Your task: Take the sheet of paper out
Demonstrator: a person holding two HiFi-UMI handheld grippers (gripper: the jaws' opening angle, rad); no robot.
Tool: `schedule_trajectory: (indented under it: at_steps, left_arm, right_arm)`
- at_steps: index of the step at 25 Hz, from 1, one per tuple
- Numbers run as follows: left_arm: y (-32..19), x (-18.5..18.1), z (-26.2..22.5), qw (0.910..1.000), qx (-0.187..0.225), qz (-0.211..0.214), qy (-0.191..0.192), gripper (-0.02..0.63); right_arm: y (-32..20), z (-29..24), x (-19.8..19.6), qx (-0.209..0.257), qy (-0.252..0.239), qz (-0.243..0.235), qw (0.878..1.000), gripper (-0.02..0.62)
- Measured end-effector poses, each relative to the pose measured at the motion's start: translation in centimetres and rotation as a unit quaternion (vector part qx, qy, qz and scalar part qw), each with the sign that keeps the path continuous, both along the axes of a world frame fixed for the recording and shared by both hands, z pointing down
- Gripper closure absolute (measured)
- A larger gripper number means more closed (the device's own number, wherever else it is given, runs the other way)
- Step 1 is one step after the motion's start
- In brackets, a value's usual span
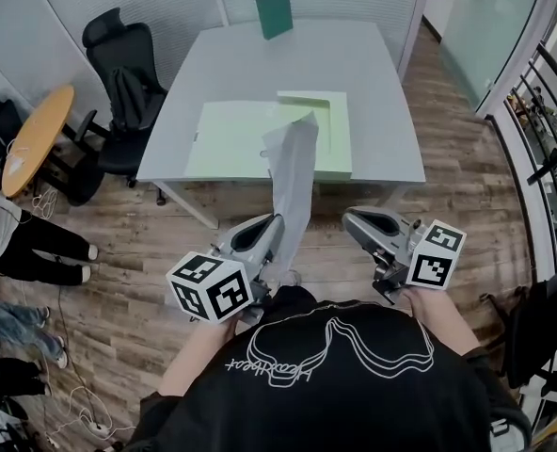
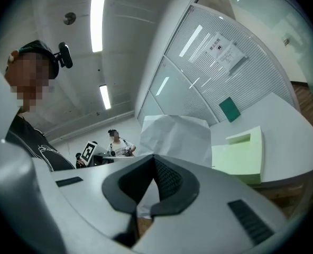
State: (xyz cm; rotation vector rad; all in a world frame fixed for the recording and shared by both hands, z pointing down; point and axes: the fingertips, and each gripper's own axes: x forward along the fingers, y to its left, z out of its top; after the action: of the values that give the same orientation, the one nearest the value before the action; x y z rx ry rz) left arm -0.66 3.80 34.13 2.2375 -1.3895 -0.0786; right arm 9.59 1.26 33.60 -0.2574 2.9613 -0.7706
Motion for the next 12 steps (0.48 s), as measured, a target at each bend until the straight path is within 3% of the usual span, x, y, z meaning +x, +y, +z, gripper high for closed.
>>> schedule_trajectory:
  at_steps: [12]
  left_arm:
    - [0.1,0.6,0.7,0.9999,-0.007,0.011,-0.008,0.594]
  right_arm:
    - [-0.3,1.1,0.0,-0.004,0.014,0.010,1.000,0.588]
